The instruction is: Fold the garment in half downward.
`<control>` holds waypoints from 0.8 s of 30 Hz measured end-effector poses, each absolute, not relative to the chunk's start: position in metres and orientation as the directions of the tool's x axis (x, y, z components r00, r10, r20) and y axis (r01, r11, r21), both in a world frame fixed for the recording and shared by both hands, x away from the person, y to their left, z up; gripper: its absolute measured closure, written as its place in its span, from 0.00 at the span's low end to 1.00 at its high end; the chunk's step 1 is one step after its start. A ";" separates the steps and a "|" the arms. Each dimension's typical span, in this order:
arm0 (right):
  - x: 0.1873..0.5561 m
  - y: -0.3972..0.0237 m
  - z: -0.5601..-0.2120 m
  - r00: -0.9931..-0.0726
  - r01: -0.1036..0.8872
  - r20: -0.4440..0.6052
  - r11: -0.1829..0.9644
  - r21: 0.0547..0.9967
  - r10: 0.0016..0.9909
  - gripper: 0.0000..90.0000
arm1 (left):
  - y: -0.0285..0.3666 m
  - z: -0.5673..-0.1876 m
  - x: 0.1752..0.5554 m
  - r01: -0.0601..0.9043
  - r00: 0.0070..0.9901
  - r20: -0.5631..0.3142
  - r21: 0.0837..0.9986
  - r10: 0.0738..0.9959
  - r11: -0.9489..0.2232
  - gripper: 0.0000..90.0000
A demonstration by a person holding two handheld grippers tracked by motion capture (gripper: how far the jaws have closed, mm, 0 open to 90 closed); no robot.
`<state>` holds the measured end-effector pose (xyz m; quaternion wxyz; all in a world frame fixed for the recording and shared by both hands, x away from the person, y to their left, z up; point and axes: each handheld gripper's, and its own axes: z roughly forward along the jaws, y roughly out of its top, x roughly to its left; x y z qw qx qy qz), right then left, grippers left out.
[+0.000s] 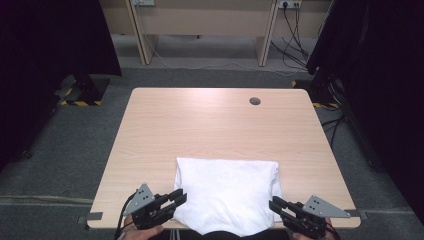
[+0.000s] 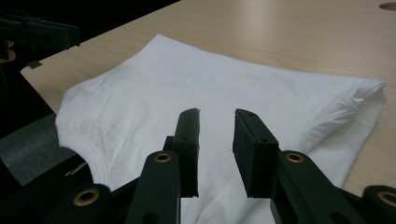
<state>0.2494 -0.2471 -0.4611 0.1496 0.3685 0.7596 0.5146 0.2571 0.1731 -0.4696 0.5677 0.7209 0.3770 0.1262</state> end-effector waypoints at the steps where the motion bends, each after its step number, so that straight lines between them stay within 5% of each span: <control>1: 0.249 -0.247 -0.461 -0.684 0.406 0.152 0.199 0.892 0.714 0.77 | 0.173 -0.470 0.257 0.400 0.684 -0.246 0.914 0.687 -0.071 0.66; 17: 0.278 -0.229 -0.475 -0.662 0.471 0.083 0.327 0.819 0.745 0.56 | 0.174 -0.483 0.270 0.502 0.560 -0.246 0.860 0.791 -0.088 0.35; 24: 0.293 -0.226 -0.475 -0.649 0.483 0.065 0.345 0.805 0.758 0.52 | 0.190 -0.492 0.275 0.530 0.480 -0.229 0.845 0.847 -0.072 0.34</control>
